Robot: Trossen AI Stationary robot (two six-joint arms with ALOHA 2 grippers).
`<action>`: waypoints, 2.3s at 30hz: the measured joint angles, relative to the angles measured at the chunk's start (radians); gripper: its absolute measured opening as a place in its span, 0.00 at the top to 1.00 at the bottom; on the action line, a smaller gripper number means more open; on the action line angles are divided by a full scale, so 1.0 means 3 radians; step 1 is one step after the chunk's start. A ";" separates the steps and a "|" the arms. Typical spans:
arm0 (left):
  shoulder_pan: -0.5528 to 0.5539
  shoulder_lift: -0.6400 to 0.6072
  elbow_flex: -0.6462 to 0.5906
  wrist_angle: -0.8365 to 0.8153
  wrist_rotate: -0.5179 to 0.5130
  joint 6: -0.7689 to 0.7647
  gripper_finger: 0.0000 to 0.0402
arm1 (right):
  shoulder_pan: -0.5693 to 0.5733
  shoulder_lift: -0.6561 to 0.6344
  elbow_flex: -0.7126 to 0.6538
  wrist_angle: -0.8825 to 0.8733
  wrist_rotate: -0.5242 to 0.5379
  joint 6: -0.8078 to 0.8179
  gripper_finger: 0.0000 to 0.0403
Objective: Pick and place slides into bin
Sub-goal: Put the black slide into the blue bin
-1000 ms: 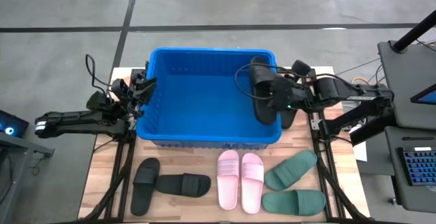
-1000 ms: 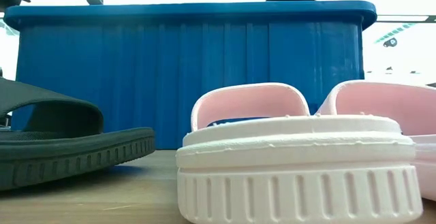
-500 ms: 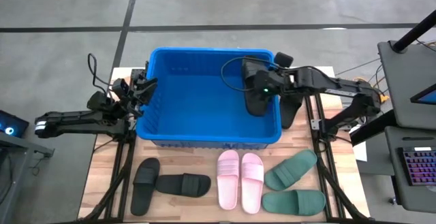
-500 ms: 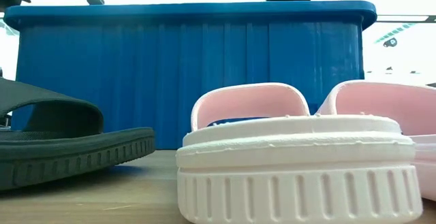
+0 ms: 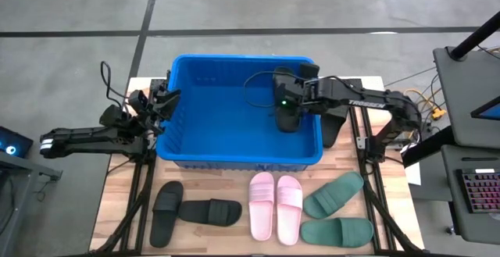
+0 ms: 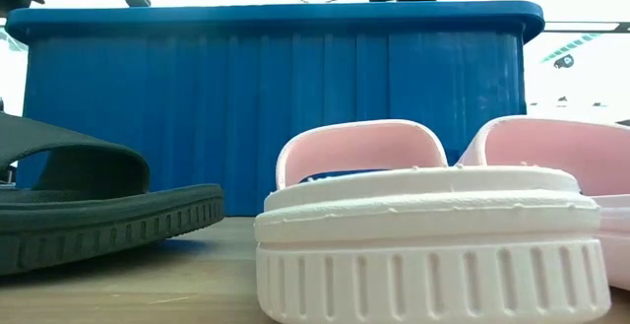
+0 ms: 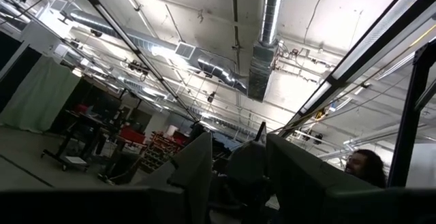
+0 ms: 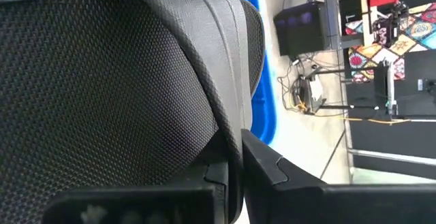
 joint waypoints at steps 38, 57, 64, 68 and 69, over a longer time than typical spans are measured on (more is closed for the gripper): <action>0.0000 0.0002 -0.0001 -0.0001 0.0000 0.0022 0.69 | -0.0333 0.0308 -0.0296 0.0439 -0.0273 -0.0309 0.97; -0.0001 0.0022 0.0000 0.0001 -0.0001 0.0010 0.69 | -0.0457 0.0308 -0.0934 0.1089 -0.0260 -0.0471 0.97; -0.0001 0.0025 0.0001 0.0000 -0.0001 0.0005 0.69 | -0.0547 0.0308 -0.1198 0.1447 -0.0261 -0.0499 0.97; -0.0001 0.0025 0.0000 0.0000 -0.0001 0.0001 0.69 | -0.0580 0.0308 -0.1293 0.1608 -0.0264 -0.0614 0.97; -0.0001 0.0025 0.0000 0.0000 -0.0001 0.0001 0.69 | -0.0590 0.0308 -0.1303 0.1619 -0.0266 -0.0638 0.97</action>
